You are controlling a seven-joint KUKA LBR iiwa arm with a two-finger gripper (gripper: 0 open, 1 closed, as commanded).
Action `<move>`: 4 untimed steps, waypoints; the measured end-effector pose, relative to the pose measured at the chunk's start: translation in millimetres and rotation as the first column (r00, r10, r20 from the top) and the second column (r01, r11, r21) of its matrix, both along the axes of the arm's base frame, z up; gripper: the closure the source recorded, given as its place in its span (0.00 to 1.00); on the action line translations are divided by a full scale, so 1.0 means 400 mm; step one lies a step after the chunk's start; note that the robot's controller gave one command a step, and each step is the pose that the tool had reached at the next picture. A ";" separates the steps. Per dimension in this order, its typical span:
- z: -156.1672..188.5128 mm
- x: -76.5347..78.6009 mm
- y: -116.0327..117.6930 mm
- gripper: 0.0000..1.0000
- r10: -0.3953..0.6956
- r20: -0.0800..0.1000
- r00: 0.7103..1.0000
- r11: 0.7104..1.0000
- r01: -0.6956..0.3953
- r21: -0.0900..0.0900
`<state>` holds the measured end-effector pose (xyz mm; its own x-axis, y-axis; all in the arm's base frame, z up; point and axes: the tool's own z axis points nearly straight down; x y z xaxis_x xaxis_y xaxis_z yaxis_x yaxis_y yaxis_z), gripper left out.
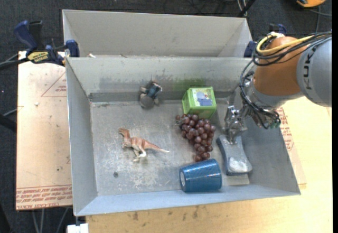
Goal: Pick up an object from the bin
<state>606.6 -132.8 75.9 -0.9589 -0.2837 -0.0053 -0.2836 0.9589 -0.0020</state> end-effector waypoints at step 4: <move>0.107 -0.064 0.135 1.00 0.395 -0.003 0.919 0.919 -0.395 0.001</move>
Offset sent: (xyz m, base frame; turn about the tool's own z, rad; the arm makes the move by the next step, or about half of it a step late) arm 0.0030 0.0335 0.0840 -0.1646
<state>581.1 -78.7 118.6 -0.7691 -0.6391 -0.0024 -0.6391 0.7691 0.0002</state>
